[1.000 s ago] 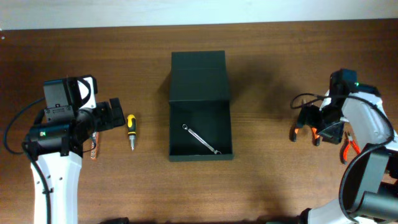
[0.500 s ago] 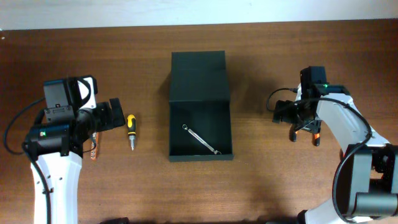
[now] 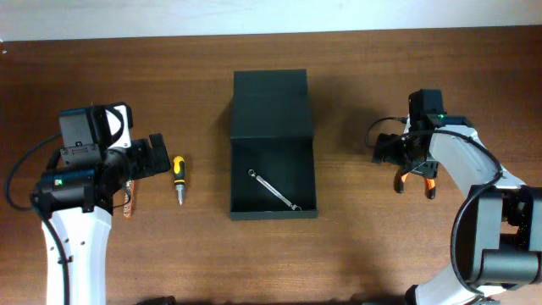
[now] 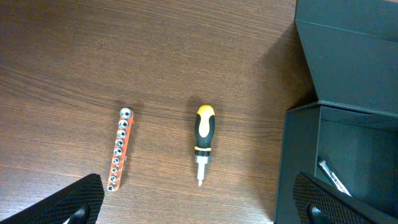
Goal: Pack container
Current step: 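Lower the right gripper onto the orange-black pliers and grasp them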
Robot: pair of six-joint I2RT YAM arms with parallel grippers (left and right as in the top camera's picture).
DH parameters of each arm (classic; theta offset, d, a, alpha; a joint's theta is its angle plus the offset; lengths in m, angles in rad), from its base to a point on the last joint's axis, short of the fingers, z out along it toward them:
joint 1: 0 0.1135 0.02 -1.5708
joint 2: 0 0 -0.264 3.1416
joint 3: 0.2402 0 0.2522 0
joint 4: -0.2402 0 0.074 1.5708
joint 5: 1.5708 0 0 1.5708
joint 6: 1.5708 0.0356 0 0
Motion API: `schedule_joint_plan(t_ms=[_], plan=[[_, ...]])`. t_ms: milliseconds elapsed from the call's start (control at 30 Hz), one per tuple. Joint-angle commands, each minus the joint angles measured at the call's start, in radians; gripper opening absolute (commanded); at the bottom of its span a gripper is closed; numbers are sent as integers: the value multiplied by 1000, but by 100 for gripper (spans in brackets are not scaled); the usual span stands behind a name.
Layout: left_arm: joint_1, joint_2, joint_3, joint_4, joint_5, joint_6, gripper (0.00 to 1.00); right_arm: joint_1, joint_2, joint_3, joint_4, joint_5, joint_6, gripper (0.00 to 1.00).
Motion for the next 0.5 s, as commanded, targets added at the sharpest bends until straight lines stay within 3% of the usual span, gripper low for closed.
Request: schedule_joint_plan(t_ms=[0,367,467], plan=[[5,-14,17,-2,15,-9,99,-10,5,-3,7,44,11,98],[5,-14,17,-6,15,-9,99,-49,99,-3,22,39,35,98],[5,-14,17,-6,15,-9,99,-49,133,-3,25,39,35,93]])
